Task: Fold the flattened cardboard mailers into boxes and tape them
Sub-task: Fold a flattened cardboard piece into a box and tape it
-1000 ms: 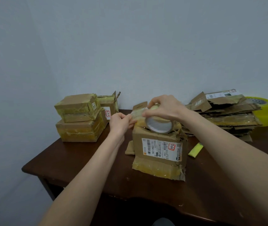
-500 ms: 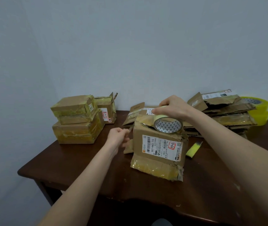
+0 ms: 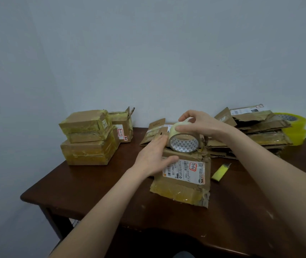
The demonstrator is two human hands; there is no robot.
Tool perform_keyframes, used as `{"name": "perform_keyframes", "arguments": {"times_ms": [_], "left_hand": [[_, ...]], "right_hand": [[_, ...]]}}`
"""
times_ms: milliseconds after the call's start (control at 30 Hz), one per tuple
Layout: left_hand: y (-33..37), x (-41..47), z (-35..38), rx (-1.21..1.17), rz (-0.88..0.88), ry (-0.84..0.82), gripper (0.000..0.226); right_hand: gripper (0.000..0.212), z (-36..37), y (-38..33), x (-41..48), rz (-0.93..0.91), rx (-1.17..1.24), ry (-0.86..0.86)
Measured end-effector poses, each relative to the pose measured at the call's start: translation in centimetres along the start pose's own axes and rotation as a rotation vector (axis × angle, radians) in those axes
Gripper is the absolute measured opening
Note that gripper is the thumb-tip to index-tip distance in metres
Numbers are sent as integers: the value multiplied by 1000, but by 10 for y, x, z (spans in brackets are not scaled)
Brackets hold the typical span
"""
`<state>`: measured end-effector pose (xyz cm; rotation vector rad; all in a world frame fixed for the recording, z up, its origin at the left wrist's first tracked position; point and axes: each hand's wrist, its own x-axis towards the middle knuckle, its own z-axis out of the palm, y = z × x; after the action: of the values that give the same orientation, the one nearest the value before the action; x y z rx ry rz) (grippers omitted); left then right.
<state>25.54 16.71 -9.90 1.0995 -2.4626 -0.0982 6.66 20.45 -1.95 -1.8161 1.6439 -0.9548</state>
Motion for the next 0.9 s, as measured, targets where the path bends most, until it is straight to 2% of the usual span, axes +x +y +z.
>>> {"name": "perform_keyframes", "arguments": {"times_ms": [100,333,500,767,833,900], "left_hand": [[-6,-2,3,53,35,33,76],[-12,-3,6,102,34,-27,80],[-4,0,4,121,74,-49,72],[-8,3,6,140,53,-60,66],[-7,3,7,113,52,-68,68],[-6,6,5,19,26,-70,76]], "right_hand": [[46,-8,14,-10,14,5,-43],[33,4,14,-11,-39,-4,162],[31,7,-4,-8,-43,-106,242],[41,-27,-4,-17,-9,-280,164],[47,-29,6,-20,37,-188,165],[43,-29,17,-27,91,5,176]]}}
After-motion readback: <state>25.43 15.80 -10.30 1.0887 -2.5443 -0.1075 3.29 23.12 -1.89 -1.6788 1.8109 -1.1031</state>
